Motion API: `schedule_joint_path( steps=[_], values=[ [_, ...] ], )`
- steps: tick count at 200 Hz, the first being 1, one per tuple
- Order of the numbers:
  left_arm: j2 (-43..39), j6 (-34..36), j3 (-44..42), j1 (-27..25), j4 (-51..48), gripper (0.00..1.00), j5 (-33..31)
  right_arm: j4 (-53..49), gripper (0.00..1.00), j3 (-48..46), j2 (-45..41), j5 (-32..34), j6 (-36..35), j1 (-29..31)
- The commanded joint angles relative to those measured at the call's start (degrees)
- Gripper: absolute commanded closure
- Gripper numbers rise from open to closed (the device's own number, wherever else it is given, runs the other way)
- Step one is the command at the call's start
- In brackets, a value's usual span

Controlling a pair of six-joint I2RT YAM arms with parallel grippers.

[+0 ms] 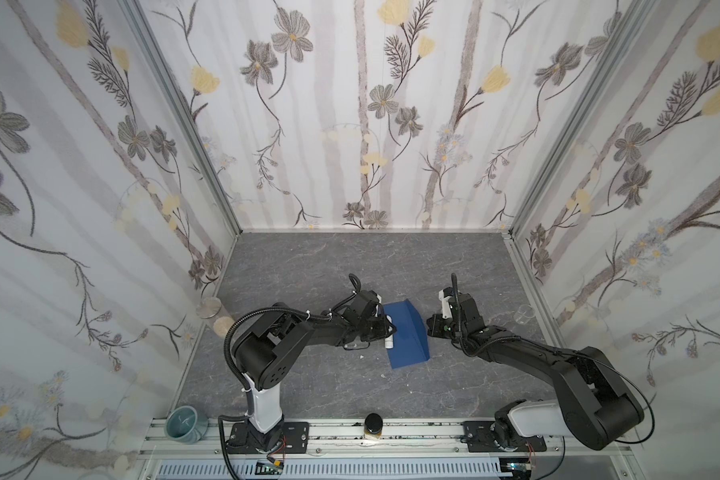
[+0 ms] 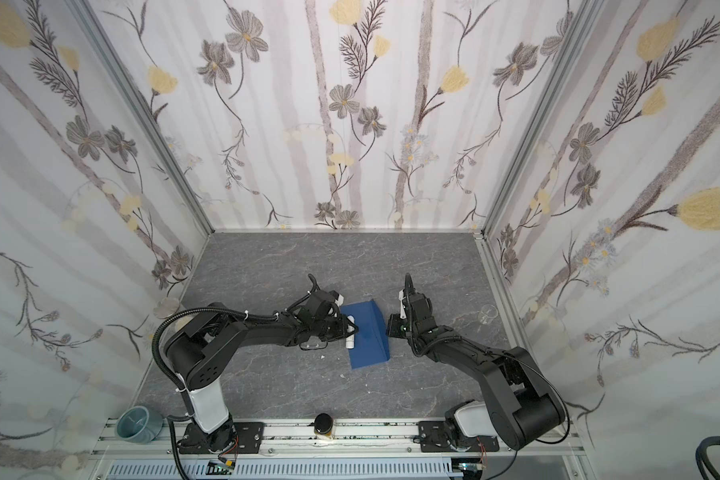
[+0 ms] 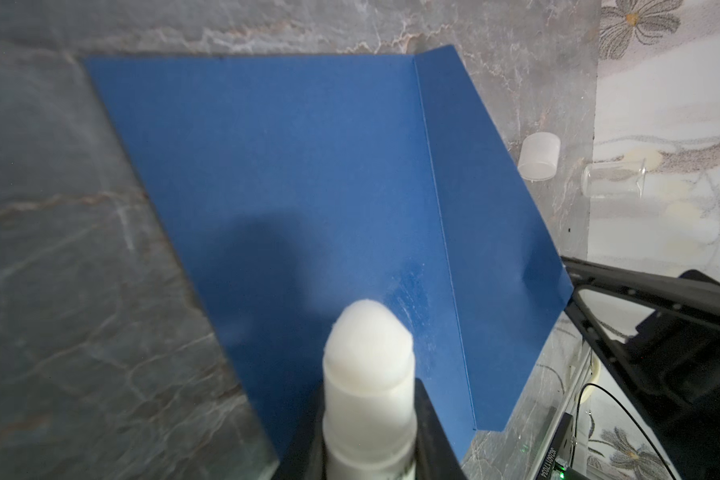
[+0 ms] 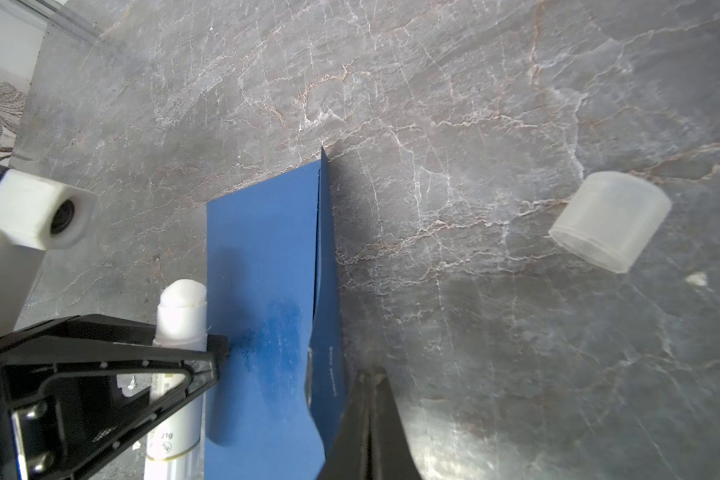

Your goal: Place the letter into the envelope and seal it

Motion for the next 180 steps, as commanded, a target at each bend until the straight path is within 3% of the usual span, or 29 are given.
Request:
schedule_joint_path(
  steps=[1, 99, 180],
  values=[
    [1.1, 0.8, 0.5, 0.1, -2.7, 1.0, -1.2, 4.6, 1.0, 0.9, 1.8, -1.3, 0.9, 1.2],
    [2.8, 0.0, 1.1, 0.1, -2.9, 1.0, -0.8, 5.9, 1.0, 3.4, 8.9, -2.1, 2.9, 6.3],
    [3.9, -1.2, 1.2, 0.1, -2.9, 1.0, -0.8, -1.7, 1.0, 9.9, 18.0, -3.7, 3.0, 7.4]
  ],
)
